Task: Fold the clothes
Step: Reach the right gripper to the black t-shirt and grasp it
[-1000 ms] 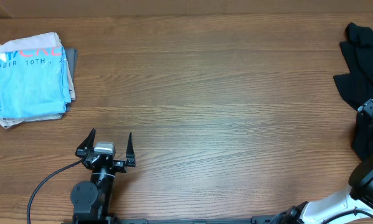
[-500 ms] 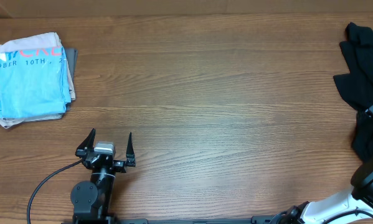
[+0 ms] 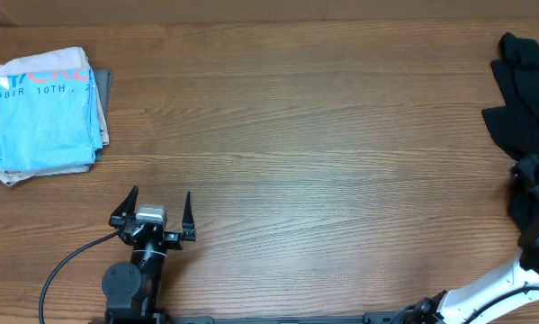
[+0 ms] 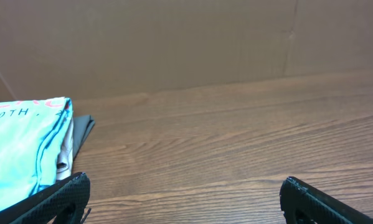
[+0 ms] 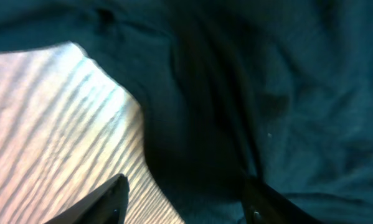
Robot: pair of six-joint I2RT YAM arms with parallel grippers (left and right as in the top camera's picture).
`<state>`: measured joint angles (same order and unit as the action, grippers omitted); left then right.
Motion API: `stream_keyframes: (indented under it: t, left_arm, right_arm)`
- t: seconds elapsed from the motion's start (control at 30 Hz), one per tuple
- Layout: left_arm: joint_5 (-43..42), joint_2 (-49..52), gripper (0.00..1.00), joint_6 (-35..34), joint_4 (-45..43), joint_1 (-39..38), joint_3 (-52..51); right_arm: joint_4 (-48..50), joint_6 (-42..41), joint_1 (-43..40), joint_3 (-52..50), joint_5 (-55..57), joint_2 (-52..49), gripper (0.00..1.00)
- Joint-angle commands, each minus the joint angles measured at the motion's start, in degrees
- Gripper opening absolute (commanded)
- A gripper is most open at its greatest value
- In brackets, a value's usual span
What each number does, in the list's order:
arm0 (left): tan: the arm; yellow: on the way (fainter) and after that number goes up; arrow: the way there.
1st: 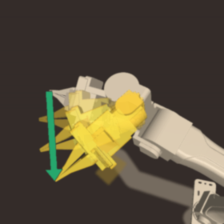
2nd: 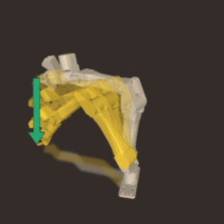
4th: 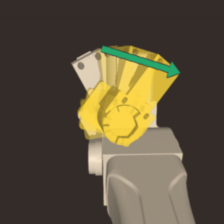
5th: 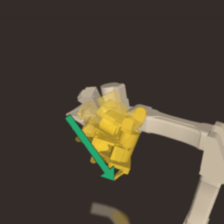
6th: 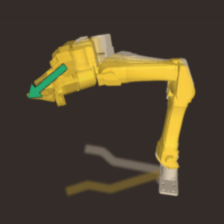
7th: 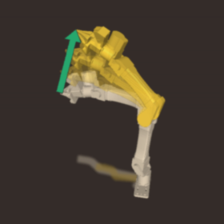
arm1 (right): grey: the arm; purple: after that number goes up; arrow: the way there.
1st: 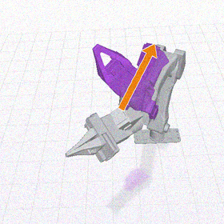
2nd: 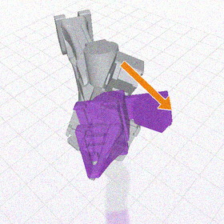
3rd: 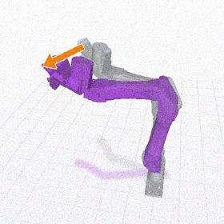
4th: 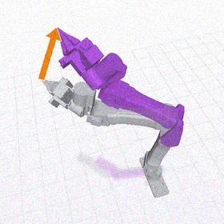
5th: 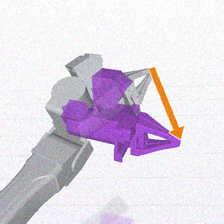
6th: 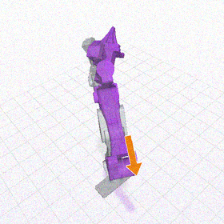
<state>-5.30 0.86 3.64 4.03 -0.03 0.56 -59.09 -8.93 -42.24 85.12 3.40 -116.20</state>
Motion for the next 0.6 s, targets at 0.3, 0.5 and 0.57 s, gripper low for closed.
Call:
stream_keyframes:
  t: [0.3,0.5,0.57]
  left_arm:
    - [0.61,-0.59,1.0,1.53,0.0,-0.42,-0.28]
    - [0.61,-0.59,1.0,1.53,0.02,-0.42,-0.28]
    - [0.61,-0.59,1.0,1.53,0.02,-0.42,-0.28]
  right_arm:
    - [0.11,-0.07,0.02,0.57,0.28,-0.74,0.04]
    - [-7.45,-0.24,0.07,11.96,-2.03,-0.35,0.04]
    - [-11.1,-0.22,0.07,17.92,-1.99,-0.09,0.04]
